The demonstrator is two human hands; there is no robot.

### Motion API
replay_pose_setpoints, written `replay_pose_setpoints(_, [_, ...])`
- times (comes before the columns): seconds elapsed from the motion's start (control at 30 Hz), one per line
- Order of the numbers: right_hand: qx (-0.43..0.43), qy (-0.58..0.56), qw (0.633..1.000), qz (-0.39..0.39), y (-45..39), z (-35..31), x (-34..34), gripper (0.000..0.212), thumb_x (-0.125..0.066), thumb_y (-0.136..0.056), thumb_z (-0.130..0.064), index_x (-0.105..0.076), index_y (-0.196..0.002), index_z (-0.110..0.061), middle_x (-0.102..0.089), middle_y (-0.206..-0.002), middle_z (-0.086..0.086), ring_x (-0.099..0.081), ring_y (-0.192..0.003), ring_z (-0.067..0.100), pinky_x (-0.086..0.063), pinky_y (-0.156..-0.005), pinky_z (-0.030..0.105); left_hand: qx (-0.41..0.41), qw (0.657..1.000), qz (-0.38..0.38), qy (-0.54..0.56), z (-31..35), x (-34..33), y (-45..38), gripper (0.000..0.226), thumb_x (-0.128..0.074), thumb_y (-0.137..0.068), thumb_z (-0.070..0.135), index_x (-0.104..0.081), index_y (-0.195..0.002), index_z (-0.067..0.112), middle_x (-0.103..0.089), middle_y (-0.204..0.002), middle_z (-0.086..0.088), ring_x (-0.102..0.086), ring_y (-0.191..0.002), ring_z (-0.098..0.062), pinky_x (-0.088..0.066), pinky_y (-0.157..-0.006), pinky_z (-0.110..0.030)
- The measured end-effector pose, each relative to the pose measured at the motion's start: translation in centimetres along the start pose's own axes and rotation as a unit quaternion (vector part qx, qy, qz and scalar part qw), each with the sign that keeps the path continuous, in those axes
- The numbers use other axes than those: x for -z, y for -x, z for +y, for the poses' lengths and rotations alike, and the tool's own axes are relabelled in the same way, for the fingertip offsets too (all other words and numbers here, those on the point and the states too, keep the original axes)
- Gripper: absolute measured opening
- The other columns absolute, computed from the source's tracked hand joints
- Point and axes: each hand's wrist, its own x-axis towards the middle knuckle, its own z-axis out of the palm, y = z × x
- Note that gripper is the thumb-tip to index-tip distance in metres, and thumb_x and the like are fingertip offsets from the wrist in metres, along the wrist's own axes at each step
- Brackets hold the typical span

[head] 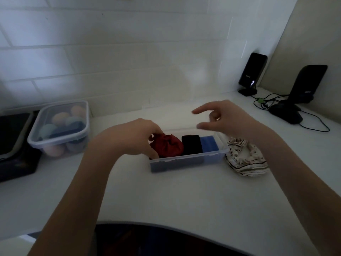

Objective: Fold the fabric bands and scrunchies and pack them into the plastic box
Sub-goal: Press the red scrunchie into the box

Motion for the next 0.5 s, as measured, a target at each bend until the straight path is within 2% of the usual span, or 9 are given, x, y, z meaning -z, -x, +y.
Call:
replay_pose_setpoints(0.07, [-0.030,0.036,0.997,0.062,0.4,1.6,0.9,0.034,-0.073,-0.076,-0.035,-0.064,-0.110,-0.034,-0.062,-0.064,-0.008,-0.052,-0.048,0.001,-0.039,-0.056,0.017,0.000,1.000,0.006,0.027,-0.2,0.4,0.3,0.059,-0.076,-0.074,0.031,-0.053,-0.128,0.024,-0.056,-0.122,0.004,-0.054,-0.106,-0.011,-0.047,-0.097,-0.037])
replay_pose_setpoints(0.17, [-0.080,0.061,0.990,0.103,0.8,4.1,1.3,0.032,-0.071,-0.078,-0.032,-0.064,-0.109,-0.032,-0.062,-0.080,-0.008,-0.053,-0.064,0.003,-0.039,-0.063,0.026,-0.013,0.998,0.038,0.049,-0.2,0.5,0.6,0.041,-0.068,-0.083,0.027,-0.057,-0.123,0.029,-0.055,-0.118,0.006,-0.054,-0.105,-0.010,-0.046,-0.098,-0.035])
replay_pose_setpoints(0.23, [-0.106,0.075,0.986,0.100,1.1,5.4,1.0,0.033,-0.071,-0.078,-0.030,-0.064,-0.110,-0.029,-0.062,-0.094,-0.003,-0.054,-0.073,0.009,-0.041,-0.070,0.028,-0.033,0.995,0.076,0.060,0.0,0.4,0.5,0.032,-0.065,-0.085,0.022,-0.062,-0.115,0.029,-0.057,-0.113,0.007,-0.055,-0.102,-0.009,-0.046,-0.094,-0.031])
replay_pose_setpoints(0.3, [-0.135,0.105,0.981,0.097,1.4,6.2,0.5,0.035,-0.072,-0.077,-0.032,-0.063,-0.111,-0.030,-0.059,-0.109,0.002,-0.055,-0.093,0.018,-0.044,-0.083,0.034,-0.056,0.991,0.105,0.066,0.4,0.2,0.4,0.026,-0.069,-0.081,0.016,-0.067,-0.105,0.027,-0.060,-0.102,0.009,-0.056,-0.095,-0.009,-0.048,-0.087,-0.028])
replay_pose_setpoints(0.37, [-0.162,0.143,0.972,0.090,1.7,6.4,0.1,0.039,-0.071,-0.077,-0.034,-0.060,-0.115,-0.031,-0.054,-0.121,0.005,-0.049,-0.111,0.026,-0.040,-0.093,0.040,-0.071,0.988,0.120,0.066,0.7,0.1,0.3,0.025,-0.073,-0.077,0.011,-0.069,-0.099,0.024,-0.061,-0.095,0.009,-0.056,-0.089,-0.009,-0.047,-0.078,-0.025])
replay_pose_setpoints(0.5, [-0.231,0.190,0.953,0.050,1.8,6.5,-0.1,0.053,-0.069,-0.078,-0.038,-0.050,-0.127,-0.032,-0.045,-0.136,0.008,-0.038,-0.124,0.034,-0.032,-0.100,0.044,-0.069,0.989,0.129,0.038,1.0,0.0,0.1,0.029,-0.069,-0.075,0.000,-0.069,-0.097,0.020,-0.063,-0.090,0.005,-0.059,-0.084,-0.012,-0.047,-0.074,-0.024])
